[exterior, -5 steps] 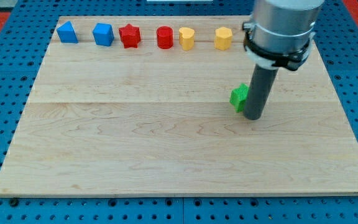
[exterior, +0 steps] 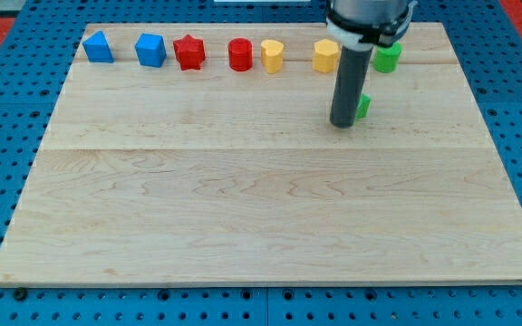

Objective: Slide the green star below the yellow hexagon

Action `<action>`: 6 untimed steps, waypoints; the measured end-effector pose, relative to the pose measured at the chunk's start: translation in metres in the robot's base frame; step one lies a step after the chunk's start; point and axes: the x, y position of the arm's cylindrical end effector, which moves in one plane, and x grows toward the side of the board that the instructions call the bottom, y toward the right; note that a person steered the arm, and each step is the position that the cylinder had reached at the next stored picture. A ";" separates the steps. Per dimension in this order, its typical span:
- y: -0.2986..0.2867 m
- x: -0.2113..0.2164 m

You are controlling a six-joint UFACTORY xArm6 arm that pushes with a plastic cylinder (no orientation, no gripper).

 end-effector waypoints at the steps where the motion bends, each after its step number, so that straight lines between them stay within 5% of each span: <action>1: 0.015 -0.044; 3: 0.094 -0.035; 4: 0.108 -0.070; 5: 0.045 -0.079; 6: 0.044 -0.046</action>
